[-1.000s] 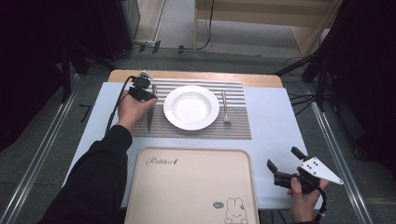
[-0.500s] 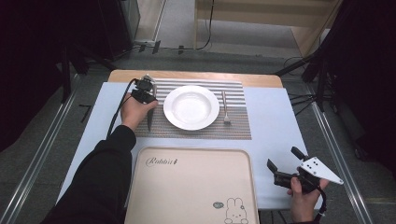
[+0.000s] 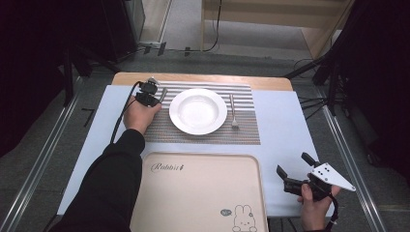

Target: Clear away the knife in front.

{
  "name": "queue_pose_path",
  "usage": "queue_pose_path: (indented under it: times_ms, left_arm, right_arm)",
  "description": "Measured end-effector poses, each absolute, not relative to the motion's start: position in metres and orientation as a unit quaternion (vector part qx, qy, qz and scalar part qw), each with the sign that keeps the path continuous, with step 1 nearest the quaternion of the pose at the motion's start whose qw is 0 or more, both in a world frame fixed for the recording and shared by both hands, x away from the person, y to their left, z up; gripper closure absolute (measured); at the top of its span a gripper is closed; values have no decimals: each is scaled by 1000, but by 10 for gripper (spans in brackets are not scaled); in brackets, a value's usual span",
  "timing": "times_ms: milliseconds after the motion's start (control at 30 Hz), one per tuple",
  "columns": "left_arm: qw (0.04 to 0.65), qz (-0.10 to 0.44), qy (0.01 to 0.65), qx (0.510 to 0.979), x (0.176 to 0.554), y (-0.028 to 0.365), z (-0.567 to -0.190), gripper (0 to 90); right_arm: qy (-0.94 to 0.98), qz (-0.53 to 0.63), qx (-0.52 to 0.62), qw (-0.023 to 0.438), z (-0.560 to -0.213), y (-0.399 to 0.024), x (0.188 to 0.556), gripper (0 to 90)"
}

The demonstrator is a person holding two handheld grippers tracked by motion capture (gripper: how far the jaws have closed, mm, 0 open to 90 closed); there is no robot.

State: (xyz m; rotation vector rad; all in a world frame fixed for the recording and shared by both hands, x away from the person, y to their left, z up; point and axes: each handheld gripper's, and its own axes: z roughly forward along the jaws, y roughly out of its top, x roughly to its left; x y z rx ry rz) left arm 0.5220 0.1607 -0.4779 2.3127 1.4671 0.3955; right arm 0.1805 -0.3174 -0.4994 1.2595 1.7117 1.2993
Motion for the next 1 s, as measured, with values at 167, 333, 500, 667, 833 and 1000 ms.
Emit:
queue_pose_path:
  times_ms: [167, 333, 500, 667, 833, 1000]
  left_arm:
    - [178, 149, 521, 822, 522, 158, -478, 789]
    - [178, 145, 525, 819, 522, 158, -478, 790]
    - [177, 143, 523, 821, 523, 158, -477, 791]
    - [171, 152, 522, 822, 522, 155, -478, 791]
    - [175, 144, 524, 821, 523, 158, -477, 791]
    - [179, 142, 529, 817, 523, 159, -478, 789]
  right_arm:
    - [652, 495, 480, 317, -500, -317, 181, 0]
    - [654, 495, 477, 316, -499, -316, 181, 0]
    - [654, 496, 477, 313, -500, -316, 181, 0]
    - [655, 497, 477, 311, -500, -316, 181, 0]
    - [654, 498, 477, 312, -500, -317, 180, 0]
    - [653, 498, 478, 311, -500, -317, 180, 0]
